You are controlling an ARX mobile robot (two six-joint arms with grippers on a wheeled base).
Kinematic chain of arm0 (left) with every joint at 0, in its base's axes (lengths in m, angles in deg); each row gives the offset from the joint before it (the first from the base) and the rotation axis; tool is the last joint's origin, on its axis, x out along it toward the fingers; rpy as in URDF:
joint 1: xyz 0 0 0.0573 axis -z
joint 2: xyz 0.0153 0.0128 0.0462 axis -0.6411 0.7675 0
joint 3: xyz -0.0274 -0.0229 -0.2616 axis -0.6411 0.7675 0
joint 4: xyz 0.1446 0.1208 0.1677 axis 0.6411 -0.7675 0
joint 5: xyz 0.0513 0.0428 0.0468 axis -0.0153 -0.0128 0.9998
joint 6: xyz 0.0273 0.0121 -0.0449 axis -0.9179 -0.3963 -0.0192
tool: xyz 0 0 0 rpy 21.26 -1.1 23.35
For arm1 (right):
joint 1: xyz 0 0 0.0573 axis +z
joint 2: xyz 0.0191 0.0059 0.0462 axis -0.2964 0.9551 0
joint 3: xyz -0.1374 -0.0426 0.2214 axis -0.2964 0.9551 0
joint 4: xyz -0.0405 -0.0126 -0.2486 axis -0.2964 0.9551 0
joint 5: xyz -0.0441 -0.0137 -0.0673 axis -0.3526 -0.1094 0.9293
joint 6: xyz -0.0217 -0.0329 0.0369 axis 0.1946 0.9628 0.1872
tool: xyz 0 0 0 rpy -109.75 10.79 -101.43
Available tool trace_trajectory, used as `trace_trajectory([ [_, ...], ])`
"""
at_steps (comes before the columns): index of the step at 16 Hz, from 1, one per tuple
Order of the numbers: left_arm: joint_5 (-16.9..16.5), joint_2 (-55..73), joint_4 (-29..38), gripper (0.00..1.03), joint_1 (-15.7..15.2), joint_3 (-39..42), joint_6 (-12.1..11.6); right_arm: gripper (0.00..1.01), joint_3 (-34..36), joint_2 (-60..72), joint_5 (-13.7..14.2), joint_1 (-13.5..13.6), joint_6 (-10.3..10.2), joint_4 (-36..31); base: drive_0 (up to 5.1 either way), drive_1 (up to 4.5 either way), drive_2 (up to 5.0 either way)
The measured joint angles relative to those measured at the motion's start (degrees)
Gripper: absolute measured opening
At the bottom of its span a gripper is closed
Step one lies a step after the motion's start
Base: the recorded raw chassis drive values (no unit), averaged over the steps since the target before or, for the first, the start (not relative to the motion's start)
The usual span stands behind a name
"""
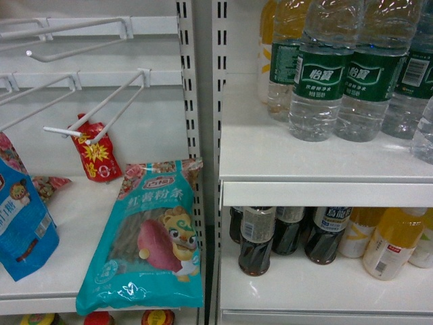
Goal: Move water from second to third shelf
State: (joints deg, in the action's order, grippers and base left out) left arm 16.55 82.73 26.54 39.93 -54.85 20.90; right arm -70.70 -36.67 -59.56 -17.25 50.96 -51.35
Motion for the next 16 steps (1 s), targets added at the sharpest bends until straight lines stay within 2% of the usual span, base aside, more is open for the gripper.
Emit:
trace_trajectory([
  [1, -0.02, 0.00, 0.00, 0.98, 0.00, 0.00, 0.00, 0.02, 2.16, -1.16, 0.02, 0.00, 0.22, -0.09, 0.0, 0.00, 0.0],
  [8, -0.02, 0.00, 0.00, 0.98, 0.00, 0.00, 0.00, 0.02, 9.35, -8.70, 0.02, 0.00, 0.24, -0.50, 0.0, 0.00, 0.0],
  [10, 0.00, 0.00, -0.02, 0.98, 0.00, 0.00, 0.00, 0.02, 10.91, -16.13, 0.02, 0.00, 0.24, 7.48, 0.0, 0.00, 0.0],
  [16, -0.02, 0.00, 0.02, 0.98, 0.00, 0.00, 0.00, 0.02, 11.23, -17.75, 0.02, 0.00, 0.24, 6.86, 0.0, 0.00, 0.0],
])
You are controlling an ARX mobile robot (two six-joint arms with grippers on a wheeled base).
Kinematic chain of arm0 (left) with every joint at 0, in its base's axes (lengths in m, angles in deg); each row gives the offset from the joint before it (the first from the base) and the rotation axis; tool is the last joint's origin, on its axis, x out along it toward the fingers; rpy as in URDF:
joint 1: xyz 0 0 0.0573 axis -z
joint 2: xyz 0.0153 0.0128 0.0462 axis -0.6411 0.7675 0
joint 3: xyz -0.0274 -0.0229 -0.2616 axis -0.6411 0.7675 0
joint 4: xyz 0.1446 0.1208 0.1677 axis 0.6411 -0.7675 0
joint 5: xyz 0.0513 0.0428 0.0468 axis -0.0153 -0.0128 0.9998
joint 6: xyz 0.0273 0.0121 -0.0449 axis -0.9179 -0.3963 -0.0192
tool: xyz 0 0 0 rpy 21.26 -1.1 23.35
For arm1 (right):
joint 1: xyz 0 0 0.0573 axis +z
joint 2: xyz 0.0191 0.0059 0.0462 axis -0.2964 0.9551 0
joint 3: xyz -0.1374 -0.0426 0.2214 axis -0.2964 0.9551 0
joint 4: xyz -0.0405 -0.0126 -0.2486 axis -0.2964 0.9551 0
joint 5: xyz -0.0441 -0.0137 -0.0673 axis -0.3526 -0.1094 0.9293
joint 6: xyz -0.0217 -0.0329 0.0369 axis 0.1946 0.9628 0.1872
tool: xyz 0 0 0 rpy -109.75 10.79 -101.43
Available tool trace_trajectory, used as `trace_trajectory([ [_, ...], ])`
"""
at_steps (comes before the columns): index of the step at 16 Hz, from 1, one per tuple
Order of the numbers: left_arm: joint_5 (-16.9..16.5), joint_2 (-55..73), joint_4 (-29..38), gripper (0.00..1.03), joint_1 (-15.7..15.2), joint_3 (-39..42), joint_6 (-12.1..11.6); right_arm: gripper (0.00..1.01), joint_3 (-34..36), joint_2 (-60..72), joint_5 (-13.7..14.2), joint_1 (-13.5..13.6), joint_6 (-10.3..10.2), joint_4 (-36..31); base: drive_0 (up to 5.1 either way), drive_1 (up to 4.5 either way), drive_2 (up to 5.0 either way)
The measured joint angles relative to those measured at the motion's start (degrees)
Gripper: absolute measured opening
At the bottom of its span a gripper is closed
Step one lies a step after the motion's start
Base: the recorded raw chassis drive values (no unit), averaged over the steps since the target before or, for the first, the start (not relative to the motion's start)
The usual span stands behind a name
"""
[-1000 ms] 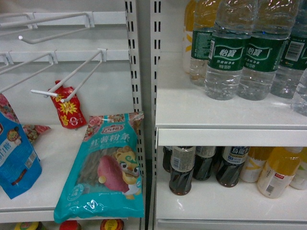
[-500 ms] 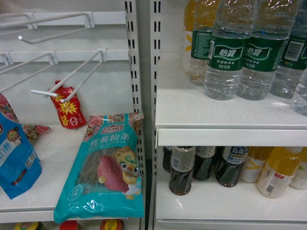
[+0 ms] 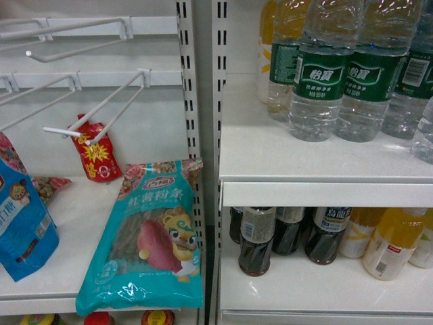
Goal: Move water from second to third shelf
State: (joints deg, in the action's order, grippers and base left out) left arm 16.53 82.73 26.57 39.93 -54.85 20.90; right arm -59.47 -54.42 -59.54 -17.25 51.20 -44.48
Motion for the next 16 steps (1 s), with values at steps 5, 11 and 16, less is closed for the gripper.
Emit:
trace_trajectory([
  [5, 0.00, -0.02, 0.00, 0.98, 0.00, 0.00, 0.00, 0.02, 2.25, -2.32, 0.04, 0.00, 0.00, -0.44, 0.0, 0.00, 0.0],
  [11, 0.00, 0.00, 0.00, 0.98, 0.00, 0.00, 0.00, 0.34, 2.25, -2.32, 0.04, 0.00, 0.02, -0.17, 0.0, 0.00, 0.0],
  [16, 0.00, 0.00, 0.00, 0.98, 0.00, 0.00, 0.00, 0.98, 2.25, -2.32, 0.04, 0.00, 0.02, -0.17, 0.0, 0.00, 0.0],
])
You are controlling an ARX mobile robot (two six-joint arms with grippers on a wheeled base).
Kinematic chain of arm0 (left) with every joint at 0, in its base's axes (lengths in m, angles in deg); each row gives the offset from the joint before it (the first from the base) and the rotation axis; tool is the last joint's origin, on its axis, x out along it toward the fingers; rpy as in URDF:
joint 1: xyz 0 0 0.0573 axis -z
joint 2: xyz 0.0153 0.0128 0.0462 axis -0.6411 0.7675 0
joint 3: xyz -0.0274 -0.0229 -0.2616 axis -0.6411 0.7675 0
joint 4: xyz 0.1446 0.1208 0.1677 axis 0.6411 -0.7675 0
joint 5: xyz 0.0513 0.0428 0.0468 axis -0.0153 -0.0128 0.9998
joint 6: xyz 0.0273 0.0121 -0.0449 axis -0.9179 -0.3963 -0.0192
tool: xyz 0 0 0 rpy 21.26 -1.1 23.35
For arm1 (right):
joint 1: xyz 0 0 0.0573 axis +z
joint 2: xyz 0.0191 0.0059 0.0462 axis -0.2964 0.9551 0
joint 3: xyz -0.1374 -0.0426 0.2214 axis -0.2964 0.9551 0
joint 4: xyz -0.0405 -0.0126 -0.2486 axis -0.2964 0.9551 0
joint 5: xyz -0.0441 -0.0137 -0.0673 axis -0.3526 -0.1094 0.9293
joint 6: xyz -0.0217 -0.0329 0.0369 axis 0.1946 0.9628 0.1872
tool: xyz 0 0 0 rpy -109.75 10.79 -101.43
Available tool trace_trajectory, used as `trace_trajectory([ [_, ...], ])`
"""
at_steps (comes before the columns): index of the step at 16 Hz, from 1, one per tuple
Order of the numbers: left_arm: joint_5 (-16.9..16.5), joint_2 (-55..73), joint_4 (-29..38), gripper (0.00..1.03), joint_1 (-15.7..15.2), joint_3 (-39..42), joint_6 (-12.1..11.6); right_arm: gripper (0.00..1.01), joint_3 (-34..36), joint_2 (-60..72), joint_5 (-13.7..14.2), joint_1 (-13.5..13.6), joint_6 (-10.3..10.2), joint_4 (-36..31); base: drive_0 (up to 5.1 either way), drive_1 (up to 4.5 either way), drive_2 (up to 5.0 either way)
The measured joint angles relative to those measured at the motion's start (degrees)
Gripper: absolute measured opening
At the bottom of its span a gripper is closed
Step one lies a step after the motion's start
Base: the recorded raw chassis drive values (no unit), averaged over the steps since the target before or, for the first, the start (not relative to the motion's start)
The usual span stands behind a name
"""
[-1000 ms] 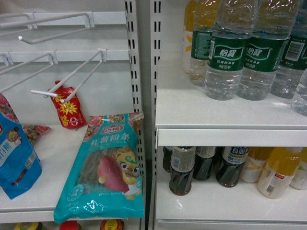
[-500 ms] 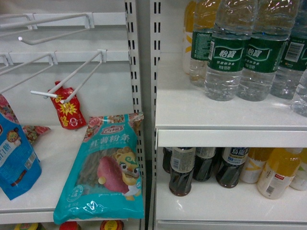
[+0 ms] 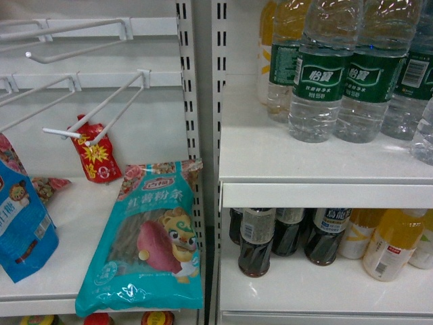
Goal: Move water from second to third shelf
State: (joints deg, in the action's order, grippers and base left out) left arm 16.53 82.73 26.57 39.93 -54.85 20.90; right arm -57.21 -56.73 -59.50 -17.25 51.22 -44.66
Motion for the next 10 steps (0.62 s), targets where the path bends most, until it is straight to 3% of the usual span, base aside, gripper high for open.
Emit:
trace_trajectory([
  [10, 0.00, -0.02, 0.07, 0.98, 0.00, 0.00, 0.00, 0.98, 0.00, 0.00, 0.00, 0.00, 0.00, -0.11, 0.0, 0.00, 0.0],
])
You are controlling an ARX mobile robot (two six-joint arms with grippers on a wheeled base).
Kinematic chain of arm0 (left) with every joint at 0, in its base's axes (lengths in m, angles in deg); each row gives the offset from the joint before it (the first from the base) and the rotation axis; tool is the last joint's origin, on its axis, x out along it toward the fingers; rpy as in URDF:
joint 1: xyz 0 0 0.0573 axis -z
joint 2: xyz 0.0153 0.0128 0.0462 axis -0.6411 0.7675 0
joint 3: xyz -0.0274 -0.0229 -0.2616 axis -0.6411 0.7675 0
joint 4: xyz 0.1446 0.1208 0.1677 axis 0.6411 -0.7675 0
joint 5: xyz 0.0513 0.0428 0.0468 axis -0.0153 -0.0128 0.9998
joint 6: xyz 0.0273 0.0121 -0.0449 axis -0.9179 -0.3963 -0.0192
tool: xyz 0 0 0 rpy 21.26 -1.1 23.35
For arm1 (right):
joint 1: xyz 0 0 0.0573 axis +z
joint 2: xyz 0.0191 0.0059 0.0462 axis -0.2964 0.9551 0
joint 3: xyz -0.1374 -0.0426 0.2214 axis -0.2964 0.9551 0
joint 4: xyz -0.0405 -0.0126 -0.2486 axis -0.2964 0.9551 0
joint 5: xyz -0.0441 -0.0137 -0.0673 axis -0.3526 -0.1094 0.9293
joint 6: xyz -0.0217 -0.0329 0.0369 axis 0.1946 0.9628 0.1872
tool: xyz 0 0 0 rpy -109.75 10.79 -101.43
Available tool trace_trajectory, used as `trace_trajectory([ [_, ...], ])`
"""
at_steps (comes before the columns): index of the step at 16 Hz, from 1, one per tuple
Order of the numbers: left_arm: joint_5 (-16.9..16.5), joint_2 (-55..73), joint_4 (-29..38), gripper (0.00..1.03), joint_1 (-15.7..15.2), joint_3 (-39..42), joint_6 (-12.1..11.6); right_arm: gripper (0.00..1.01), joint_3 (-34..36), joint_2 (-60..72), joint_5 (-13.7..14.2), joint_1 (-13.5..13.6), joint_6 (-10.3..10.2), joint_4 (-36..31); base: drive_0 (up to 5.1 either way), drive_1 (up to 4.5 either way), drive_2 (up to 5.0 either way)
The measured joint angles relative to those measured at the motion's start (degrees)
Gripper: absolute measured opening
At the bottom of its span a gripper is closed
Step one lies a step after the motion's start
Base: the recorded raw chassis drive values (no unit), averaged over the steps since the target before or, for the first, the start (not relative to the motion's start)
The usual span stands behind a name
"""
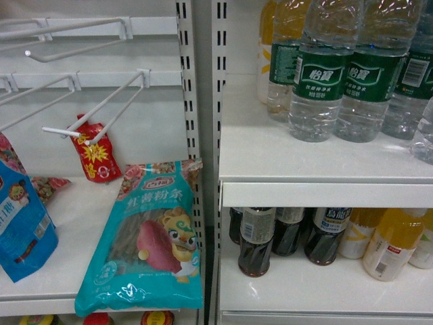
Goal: Move water from second to third shelf
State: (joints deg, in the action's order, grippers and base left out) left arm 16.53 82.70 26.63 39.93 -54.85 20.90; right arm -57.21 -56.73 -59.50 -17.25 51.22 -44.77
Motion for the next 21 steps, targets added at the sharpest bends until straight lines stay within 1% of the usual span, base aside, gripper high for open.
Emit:
trace_trajectory([
  [21, 0.00, 0.02, -0.17, 0.98, 0.00, 0.00, 0.00, 0.98, 0.00, 0.00, -0.02, 0.00, 0.15, 0.17, 0.0, 0.00, 0.0],
])
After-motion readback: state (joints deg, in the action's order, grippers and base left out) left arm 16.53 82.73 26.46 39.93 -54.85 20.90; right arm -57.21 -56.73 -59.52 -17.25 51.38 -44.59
